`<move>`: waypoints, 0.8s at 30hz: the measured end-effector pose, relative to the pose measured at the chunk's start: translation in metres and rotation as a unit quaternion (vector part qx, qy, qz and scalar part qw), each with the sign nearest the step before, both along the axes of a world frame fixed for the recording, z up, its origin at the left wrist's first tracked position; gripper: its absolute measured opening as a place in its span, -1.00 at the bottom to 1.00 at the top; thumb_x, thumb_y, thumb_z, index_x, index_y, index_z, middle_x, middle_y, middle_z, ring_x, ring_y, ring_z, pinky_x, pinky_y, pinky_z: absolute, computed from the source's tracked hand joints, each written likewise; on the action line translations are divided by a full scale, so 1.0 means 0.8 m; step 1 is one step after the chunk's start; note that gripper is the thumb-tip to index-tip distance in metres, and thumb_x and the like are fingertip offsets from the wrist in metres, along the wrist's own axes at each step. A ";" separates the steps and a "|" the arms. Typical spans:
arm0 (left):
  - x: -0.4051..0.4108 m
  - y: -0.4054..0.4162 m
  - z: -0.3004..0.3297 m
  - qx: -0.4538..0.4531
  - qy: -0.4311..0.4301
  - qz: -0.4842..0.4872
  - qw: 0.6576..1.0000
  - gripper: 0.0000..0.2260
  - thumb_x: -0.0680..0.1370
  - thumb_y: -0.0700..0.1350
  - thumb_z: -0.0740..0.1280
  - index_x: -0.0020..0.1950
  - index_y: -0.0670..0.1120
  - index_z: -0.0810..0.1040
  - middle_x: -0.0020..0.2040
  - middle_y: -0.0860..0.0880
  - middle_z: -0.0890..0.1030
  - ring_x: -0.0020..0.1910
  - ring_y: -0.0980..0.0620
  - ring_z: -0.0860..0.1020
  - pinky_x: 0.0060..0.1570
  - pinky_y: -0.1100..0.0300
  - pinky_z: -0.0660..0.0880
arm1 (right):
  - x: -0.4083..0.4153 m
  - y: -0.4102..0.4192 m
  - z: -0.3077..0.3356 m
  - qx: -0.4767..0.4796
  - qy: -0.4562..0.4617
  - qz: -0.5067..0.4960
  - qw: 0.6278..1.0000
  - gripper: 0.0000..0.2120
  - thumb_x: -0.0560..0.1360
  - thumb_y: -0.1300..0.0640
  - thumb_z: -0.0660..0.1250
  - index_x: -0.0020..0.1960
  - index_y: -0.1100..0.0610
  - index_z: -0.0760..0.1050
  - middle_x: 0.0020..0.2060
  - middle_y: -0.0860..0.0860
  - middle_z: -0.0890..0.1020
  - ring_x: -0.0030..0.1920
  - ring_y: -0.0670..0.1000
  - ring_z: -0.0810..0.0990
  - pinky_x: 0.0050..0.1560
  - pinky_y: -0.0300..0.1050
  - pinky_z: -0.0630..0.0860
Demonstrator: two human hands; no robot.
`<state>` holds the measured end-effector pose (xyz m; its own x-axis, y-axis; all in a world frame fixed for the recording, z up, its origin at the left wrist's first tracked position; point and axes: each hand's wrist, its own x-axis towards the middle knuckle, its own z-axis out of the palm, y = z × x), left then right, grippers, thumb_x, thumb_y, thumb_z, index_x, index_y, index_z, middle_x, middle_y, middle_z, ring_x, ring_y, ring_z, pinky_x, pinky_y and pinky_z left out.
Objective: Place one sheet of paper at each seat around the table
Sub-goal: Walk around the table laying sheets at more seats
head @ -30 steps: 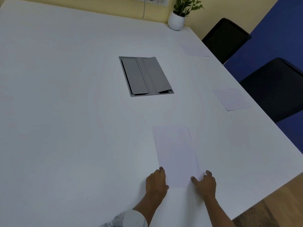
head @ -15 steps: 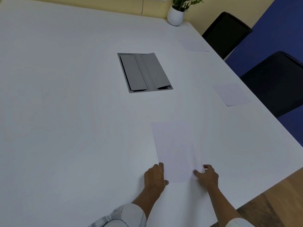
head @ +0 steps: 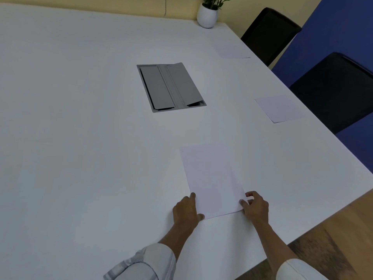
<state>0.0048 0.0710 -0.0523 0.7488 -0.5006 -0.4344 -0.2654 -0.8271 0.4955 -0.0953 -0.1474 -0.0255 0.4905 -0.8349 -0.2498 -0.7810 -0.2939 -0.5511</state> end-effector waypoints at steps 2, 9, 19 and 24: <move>0.001 0.001 0.000 -0.009 0.015 0.014 1.000 -0.31 0.43 0.18 0.44 0.46 -0.01 0.25 0.20 -0.05 0.54 0.20 -0.07 0.54 0.16 0.08 0.47 | 0.002 -0.001 0.003 -0.014 0.008 0.020 1.000 -0.80 0.47 0.25 0.46 0.07 0.24 0.56 -0.10 0.25 0.70 -0.17 0.23 0.69 -0.01 0.07 0.64; 0.009 0.006 0.009 -0.044 0.098 0.048 0.993 -0.24 0.36 0.17 0.50 0.43 -0.04 0.24 0.20 -0.09 0.56 0.21 -0.09 0.54 0.14 0.06 0.49 | 0.006 0.006 0.022 -0.064 -0.002 0.023 0.998 -0.83 0.45 0.25 0.50 0.02 0.25 0.61 -0.06 0.21 0.68 -0.19 0.23 0.70 -0.02 0.03 0.64; 0.021 0.024 0.076 -0.194 0.244 0.211 0.926 0.14 0.26 0.36 0.51 0.57 -0.21 0.06 0.50 -0.19 0.32 0.43 -0.14 0.39 0.26 0.01 0.50 | -0.008 0.009 0.060 0.186 -0.273 -0.104 0.938 -0.87 0.47 0.30 0.49 -0.02 0.28 0.59 -0.19 0.20 0.67 -0.28 0.05 0.67 -0.33 -0.29 0.64; 0.021 0.054 0.124 -0.359 0.350 0.286 0.817 -0.26 0.33 0.12 0.57 0.40 -0.17 0.45 0.24 -0.08 0.63 0.14 -0.08 0.64 -0.05 0.05 0.63 | -0.033 0.040 0.076 0.321 -0.303 -0.060 0.895 -0.86 0.46 0.33 0.48 -0.02 0.29 0.55 -0.26 0.15 0.62 -0.25 0.05 0.61 -0.29 -0.22 0.65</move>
